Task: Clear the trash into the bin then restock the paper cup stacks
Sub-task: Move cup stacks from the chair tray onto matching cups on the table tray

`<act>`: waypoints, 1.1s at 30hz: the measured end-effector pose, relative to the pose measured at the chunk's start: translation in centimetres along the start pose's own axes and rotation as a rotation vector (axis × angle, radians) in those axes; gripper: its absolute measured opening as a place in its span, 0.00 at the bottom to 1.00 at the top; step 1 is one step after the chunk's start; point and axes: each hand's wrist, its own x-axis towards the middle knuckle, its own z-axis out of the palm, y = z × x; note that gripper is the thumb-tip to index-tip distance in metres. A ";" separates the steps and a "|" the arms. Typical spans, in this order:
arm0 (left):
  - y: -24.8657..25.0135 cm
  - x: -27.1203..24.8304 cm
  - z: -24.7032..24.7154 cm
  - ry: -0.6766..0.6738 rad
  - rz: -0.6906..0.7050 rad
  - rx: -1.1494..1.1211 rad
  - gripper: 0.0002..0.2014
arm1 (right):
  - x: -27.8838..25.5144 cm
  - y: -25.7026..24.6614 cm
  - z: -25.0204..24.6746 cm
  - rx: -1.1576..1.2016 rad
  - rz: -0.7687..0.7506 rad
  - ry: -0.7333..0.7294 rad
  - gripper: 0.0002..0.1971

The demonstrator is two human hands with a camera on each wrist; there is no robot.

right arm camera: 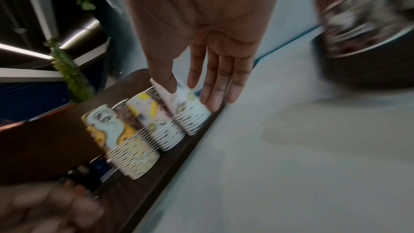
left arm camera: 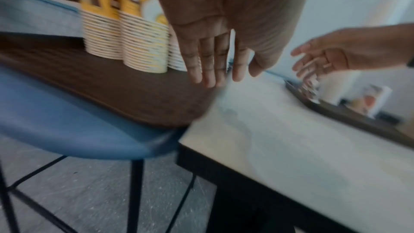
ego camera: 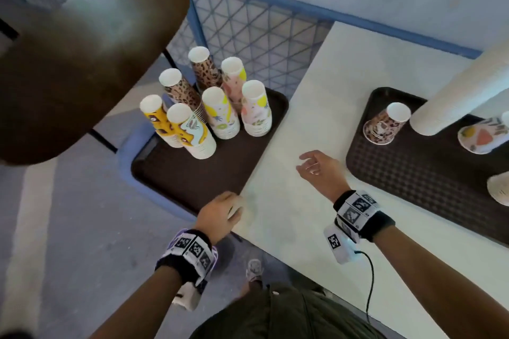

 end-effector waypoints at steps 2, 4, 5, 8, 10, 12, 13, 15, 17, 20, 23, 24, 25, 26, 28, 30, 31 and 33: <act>-2.4 -0.3 -2.6 0.138 -0.059 -0.066 0.26 | 1.0 -2.7 3.9 0.005 -0.058 -0.077 0.13; -4.7 0.1 -5.1 0.307 -0.149 -0.141 0.17 | 1.8 -5.3 7.7 -0.005 -0.113 -0.133 0.18; -5.8 0.5 -6.3 0.380 -0.212 -0.191 0.15 | 2.2 -6.5 9.5 -0.010 -0.131 -0.157 0.22; -8.2 2.0 -10.2 0.520 -0.404 -0.382 0.21 | 3.3 -10.3 13.6 -0.027 -0.175 -0.201 0.33; -9.7 3.4 -12.6 0.552 -0.441 -0.424 0.27 | 4.1 -12.5 15.3 -0.020 -0.224 -0.196 0.38; -10.7 5.0 -14.6 0.553 -0.423 -0.440 0.33 | 4.8 -14.1 16.5 -0.006 -0.246 -0.180 0.41; -11.1 5.7 -15.4 0.547 -0.401 -0.426 0.36 | 5.2 -14.7 17.1 0.001 -0.249 -0.171 0.41; -11.6 7.2 -16.7 0.511 -0.389 -0.388 0.40 | 5.8 -15.3 18.2 0.025 -0.256 -0.169 0.42; -11.7 8.4 -17.4 0.480 -0.402 -0.386 0.42 | 6.4 -15.5 19.1 0.011 -0.244 -0.165 0.43; -11.6 9.6 -17.8 0.458 -0.407 -0.377 0.42 | 7.2 -15.7 20.1 -0.042 -0.217 -0.151 0.42; -11.2 10.0 -17.6 0.470 -0.368 -0.384 0.35 | 7.5 -15.6 20.1 -0.082 -0.205 -0.142 0.38; -11.0 10.0 -17.6 0.475 -0.364 -0.382 0.33 | 7.5 -15.4 19.9 -0.093 -0.202 -0.156 0.37; -11.0 9.9 -17.5 0.478 -0.353 -0.378 0.32 | 7.4 -15.2 19.5 -0.098 -0.202 -0.174 0.37; -11.0 9.7 -17.4 0.466 -0.339 -0.377 0.31 | 7.1 -14.9 19.0 -0.104 -0.201 -0.187 0.37; -11.4 9.1 -16.9 0.415 -0.299 -0.379 0.31 | 6.3 -14.2 17.7 -0.126 -0.207 -0.195 0.38; -11.4 7.9 -16.1 0.354 -0.272 -0.400 0.32 | 5.4 -13.3 16.3 -0.136 -0.211 -0.184 0.39; -11.3 7.1 -15.5 0.334 -0.256 -0.412 0.33 | 4.9 -12.8 15.5 -0.135 -0.206 -0.179 0.39; -11.0 5.5 -14.2 0.315 -0.212 -0.428 0.35 | 4.2 -11.8 14.4 -0.137 -0.196 -0.165 0.38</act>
